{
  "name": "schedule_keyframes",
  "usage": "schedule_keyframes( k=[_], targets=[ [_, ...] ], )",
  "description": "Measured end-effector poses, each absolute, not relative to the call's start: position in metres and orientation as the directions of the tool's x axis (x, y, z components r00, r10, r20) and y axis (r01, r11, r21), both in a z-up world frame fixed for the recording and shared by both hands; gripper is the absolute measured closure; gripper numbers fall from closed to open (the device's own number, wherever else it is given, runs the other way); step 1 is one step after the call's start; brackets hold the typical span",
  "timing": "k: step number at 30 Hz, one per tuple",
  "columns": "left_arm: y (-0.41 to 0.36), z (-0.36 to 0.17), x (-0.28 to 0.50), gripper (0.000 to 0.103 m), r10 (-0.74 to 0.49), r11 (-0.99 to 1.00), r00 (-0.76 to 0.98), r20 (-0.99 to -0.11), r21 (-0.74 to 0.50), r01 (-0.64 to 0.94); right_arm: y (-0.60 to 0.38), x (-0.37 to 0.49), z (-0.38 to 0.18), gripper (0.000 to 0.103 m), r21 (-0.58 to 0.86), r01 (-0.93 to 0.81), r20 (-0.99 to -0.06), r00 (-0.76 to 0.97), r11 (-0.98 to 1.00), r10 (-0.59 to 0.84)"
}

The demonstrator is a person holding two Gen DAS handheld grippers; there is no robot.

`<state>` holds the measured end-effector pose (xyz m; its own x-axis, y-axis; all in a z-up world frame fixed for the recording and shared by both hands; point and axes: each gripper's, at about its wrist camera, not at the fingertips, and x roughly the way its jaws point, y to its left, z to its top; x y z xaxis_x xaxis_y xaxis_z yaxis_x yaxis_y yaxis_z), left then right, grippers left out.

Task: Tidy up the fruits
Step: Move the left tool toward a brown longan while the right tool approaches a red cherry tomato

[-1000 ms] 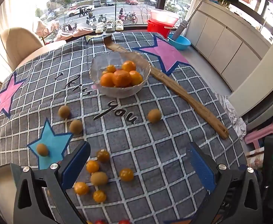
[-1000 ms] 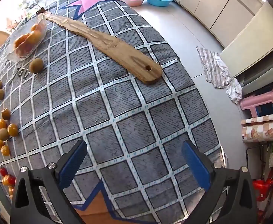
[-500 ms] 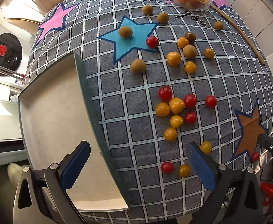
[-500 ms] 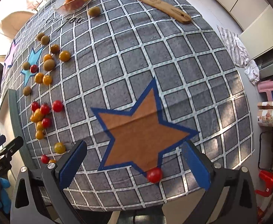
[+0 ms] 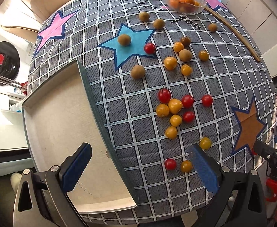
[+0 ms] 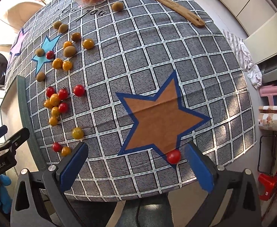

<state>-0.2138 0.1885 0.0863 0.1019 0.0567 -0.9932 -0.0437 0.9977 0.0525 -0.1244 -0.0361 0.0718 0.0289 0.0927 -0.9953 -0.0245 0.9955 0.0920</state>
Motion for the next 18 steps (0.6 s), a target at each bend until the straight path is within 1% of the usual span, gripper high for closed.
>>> schedule_keyframes(
  k=[8, 18],
  targets=[
    [0.1891, 0.0846, -0.2149, 0.000, 0.045, 0.999, 0.102, -0.994, 0.042, -0.033, -0.0352, -0.1281, 0.0724, 0.001, 0.089, -0.007, -0.995, 0.040, 0.996, 0.089],
    [0.1834, 0.0798, -0.2113, 0.000, 0.047, 0.999, 0.098, -0.994, 0.046, -0.014, -0.0405, -0.1322, 0.0686, 0.001, 0.118, 0.035, -0.993, 0.022, 0.992, 0.117]
  ],
)
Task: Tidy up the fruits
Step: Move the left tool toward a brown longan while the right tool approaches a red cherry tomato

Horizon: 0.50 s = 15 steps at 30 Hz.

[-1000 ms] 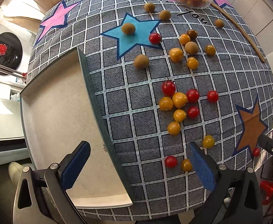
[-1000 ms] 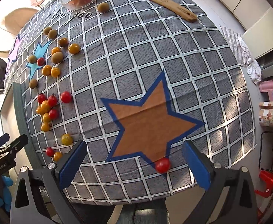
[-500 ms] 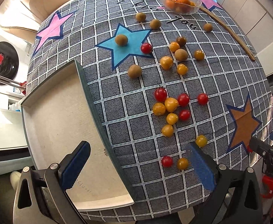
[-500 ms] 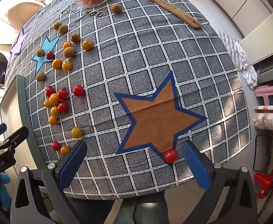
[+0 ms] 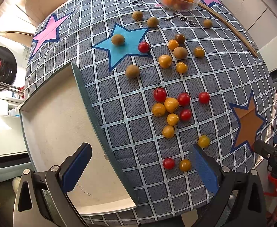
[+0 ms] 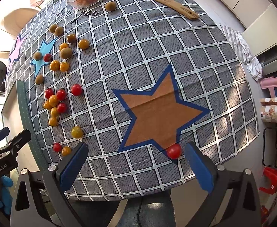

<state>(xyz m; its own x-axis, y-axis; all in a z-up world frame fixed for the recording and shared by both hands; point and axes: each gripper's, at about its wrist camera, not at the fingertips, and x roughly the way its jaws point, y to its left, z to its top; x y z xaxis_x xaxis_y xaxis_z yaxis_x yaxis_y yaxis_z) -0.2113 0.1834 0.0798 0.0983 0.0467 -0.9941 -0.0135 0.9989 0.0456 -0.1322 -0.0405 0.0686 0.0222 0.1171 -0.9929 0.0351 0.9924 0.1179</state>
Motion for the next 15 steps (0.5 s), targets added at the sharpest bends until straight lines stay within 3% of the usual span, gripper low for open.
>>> schedule_keyframes(
  k=[15],
  targets=[
    [0.1793, 0.0739, -0.2061, 0.000, 0.054, 0.999, 0.096, -0.994, 0.054, -0.006, -0.0464, -0.1325, 0.0628, 0.001, 0.124, 0.077, -0.992, 0.006, 0.989, 0.124]
  ],
)
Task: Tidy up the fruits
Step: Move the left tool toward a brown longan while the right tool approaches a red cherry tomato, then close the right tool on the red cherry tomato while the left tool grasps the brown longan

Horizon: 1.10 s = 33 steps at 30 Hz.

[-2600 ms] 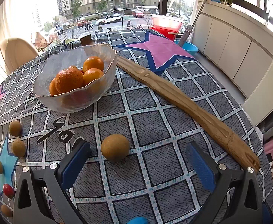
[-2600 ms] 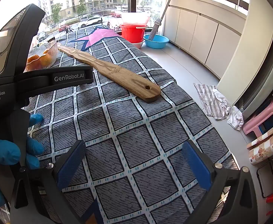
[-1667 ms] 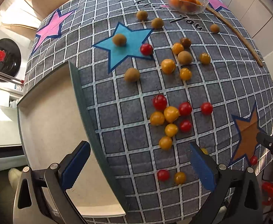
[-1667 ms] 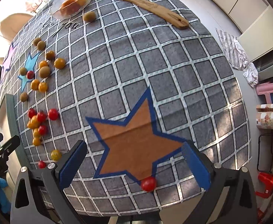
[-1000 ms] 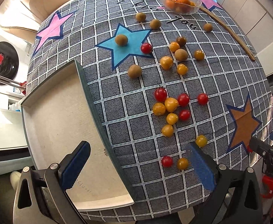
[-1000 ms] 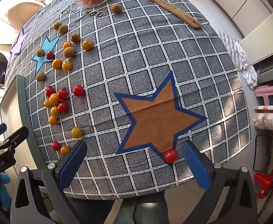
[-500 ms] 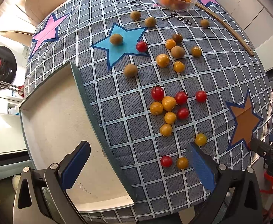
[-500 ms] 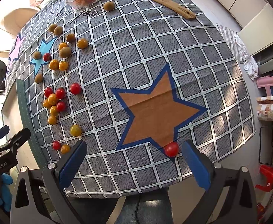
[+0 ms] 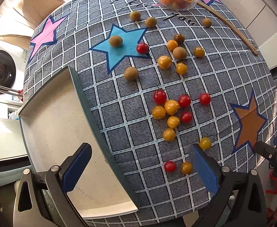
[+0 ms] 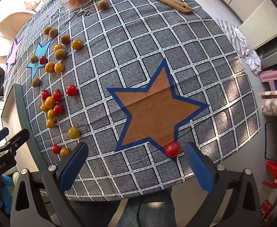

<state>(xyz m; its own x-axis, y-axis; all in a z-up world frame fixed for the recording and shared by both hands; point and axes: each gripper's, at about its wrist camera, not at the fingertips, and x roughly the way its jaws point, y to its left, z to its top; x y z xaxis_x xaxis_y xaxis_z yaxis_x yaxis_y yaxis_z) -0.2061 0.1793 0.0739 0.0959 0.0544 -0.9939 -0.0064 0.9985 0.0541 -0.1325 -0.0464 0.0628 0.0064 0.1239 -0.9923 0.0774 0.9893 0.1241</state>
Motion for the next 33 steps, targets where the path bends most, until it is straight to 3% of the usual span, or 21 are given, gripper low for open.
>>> schedule_keyframes(
  k=[16, 21, 24, 33],
  targets=[
    [0.201, 0.055, -0.168, 0.000, 0.071, 0.997, 0.137, -0.988, 0.065, -0.046, -0.071, -0.139, 0.048, 0.003, 0.116, 0.126, -0.993, 0.000, 0.985, 0.117],
    [0.202, 0.047, -0.155, 0.000, 0.075, 0.997, 0.155, -0.985, 0.069, -0.043, -0.080, -0.143, 0.036, 0.014, 0.125, 0.147, -0.992, -0.001, 0.981, 0.127],
    [0.205, 0.042, -0.149, 0.015, 0.066, 0.997, 0.152, -0.986, 0.061, -0.038, -0.088, -0.145, 0.027, 0.021, 0.137, 0.169, -0.990, -0.012, 0.976, 0.141],
    [0.215, 0.023, -0.131, 0.015, 0.083, 0.996, 0.142, -0.986, 0.077, -0.052, -0.083, -0.151, 0.009, 0.034, 0.123, 0.137, -0.992, -0.026, 0.983, 0.127]
  ],
)
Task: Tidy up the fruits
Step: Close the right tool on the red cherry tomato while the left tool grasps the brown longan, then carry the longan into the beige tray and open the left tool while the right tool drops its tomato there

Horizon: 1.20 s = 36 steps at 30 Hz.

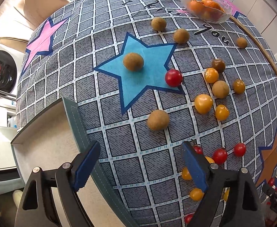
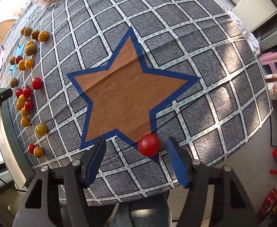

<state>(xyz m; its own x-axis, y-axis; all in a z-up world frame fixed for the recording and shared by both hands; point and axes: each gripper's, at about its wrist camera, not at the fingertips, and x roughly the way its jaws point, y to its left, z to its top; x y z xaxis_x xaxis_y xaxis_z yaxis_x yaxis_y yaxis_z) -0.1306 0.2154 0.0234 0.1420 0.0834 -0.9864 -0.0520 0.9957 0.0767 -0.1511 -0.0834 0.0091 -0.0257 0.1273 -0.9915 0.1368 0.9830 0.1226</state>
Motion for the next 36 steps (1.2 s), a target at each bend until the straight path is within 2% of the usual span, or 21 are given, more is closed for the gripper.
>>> schedule_keyframes(
  k=[3, 6, 8, 9, 10, 11, 14, 16, 18, 20, 25, 36],
  targets=[
    [0.216, 0.018, -0.121, 0.015, 0.088, 0.995, 0.143, -0.986, 0.082, -0.048, -0.072, -0.149, 0.009, 0.035, 0.096, 0.101, -0.995, -0.024, 0.990, 0.099],
    [0.214, 0.014, -0.112, 0.015, 0.094, 0.995, 0.147, -0.985, 0.089, -0.039, -0.068, -0.145, 0.009, 0.041, 0.057, 0.076, -0.998, -0.029, 0.995, 0.059],
    [0.211, 0.011, -0.108, 0.016, 0.097, 0.995, 0.145, -0.985, 0.093, -0.035, -0.069, -0.145, 0.009, 0.051, 0.042, 0.066, -0.999, -0.027, 0.997, 0.043],
    [0.211, 0.009, -0.106, 0.027, 0.098, 0.995, 0.141, -0.985, 0.095, -0.034, -0.070, -0.145, 0.009, 0.055, 0.031, 0.060, -0.999, -0.026, 0.998, 0.033],
    [0.210, 0.007, -0.104, 0.032, 0.096, 0.995, 0.129, -0.987, 0.093, -0.032, -0.066, -0.146, 0.012, 0.061, 0.022, 0.055, -0.999, -0.026, 0.998, 0.023],
    [0.210, 0.007, -0.103, 0.032, 0.090, 0.996, 0.136, -0.987, 0.085, -0.040, -0.065, -0.148, 0.012, 0.068, 0.022, 0.050, -0.999, -0.025, 0.999, 0.023],
    [0.209, 0.007, -0.101, 0.036, 0.092, 0.995, 0.142, -0.986, 0.087, -0.044, -0.063, -0.152, 0.012, 0.080, 0.025, 0.039, -0.999, -0.024, 0.999, 0.026],
    [0.206, 0.009, -0.102, 0.058, 0.065, 0.998, 0.153, -0.986, 0.061, -0.034, -0.060, -0.154, 0.012, 0.081, 0.034, 0.039, -0.999, -0.023, 0.999, 0.035],
    [0.200, 0.011, -0.102, 0.075, 0.031, 0.999, 0.153, -0.988, 0.029, -0.021, -0.069, -0.152, 0.015, 0.081, 0.070, 0.055, -0.997, -0.020, 0.996, 0.071],
    [0.194, 0.013, -0.103, 0.075, 0.031, 0.999, 0.149, -0.988, 0.029, -0.019, -0.082, -0.150, 0.017, 0.081, 0.139, 0.098, -0.990, -0.016, 0.985, 0.141],
    [0.195, 0.031, -0.121, 0.075, -0.027, 0.998, 0.177, -0.984, -0.035, -0.043, -0.092, -0.147, 0.021, 0.081, 0.186, 0.158, -0.982, -0.013, 0.970, 0.190],
    [0.238, 0.075, -0.181, 0.075, -0.058, 0.988, 0.238, -0.970, -0.090, -0.128, -0.053, -0.123, 0.051, 0.081, 0.239, 0.068, -0.971, 0.014, 0.969, 0.239]
  ],
)
